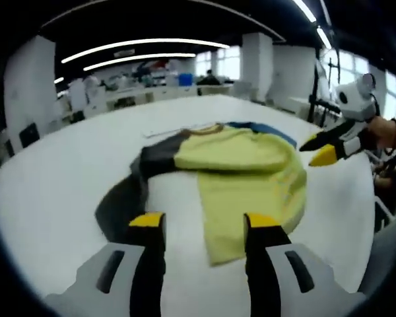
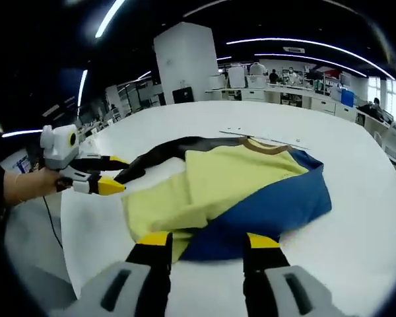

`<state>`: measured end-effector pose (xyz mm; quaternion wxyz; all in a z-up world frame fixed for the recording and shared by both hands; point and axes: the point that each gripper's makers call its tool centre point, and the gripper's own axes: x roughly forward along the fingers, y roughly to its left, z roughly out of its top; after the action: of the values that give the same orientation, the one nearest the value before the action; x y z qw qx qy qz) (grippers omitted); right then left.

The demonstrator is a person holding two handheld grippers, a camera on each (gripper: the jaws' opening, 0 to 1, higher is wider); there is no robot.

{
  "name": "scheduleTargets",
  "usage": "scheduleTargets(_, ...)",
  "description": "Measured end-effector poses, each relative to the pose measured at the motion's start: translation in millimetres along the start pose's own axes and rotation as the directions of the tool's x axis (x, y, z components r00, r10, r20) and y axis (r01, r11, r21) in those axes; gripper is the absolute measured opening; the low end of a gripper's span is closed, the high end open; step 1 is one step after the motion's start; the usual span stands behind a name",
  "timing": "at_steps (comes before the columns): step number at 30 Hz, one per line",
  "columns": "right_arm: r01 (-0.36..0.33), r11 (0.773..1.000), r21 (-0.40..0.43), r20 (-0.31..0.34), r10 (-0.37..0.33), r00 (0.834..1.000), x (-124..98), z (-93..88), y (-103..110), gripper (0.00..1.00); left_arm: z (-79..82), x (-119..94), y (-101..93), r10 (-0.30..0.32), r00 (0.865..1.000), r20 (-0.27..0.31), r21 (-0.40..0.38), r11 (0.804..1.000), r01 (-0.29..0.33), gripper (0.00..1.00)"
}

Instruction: Fold the garment on the visible template until the final outline fits inside the template.

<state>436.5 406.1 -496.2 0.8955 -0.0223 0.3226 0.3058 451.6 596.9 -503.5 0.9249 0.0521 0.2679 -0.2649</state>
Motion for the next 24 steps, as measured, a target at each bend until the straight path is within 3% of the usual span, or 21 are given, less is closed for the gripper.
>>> scheduleTargets(6, 0.080, 0.997, 0.001, 0.009, -0.080, 0.997, 11, -8.0, 2, 0.26, -18.5, 4, -2.7, 0.031, 0.999, -0.043, 0.013, 0.999, -0.030, 0.29)
scheduleTargets(8, 0.121, 0.992, 0.039, 0.012, -0.122, 0.992, 11, -10.7, -3, 0.21, -21.4, 4, -3.1, 0.033, 0.998, -0.052, 0.016, 0.999, -0.032, 0.27)
scheduleTargets(13, 0.133, 0.989, 0.058, 0.016, -0.134, 0.991, 15, -14.1, -2, 0.14, -34.5, 5, -1.7, 0.036, 0.995, -0.088, 0.005, 0.999, -0.035, 0.16)
scheduleTargets(20, 0.154, 0.986, 0.065, 0.020, -0.155, 0.988, 18, -17.7, -8, 0.00, -32.3, 5, -6.2, 0.029, 0.998, -0.057, -0.036, 0.999, -0.032, 0.09)
scheduleTargets(24, 0.149, 0.984, 0.093, 0.020, -0.151, 0.988, 15, -18.1, -16, 0.00, -30.9, 6, -10.4, 0.015, 0.998, -0.059, -0.016, 1.000, -0.016, 0.01)
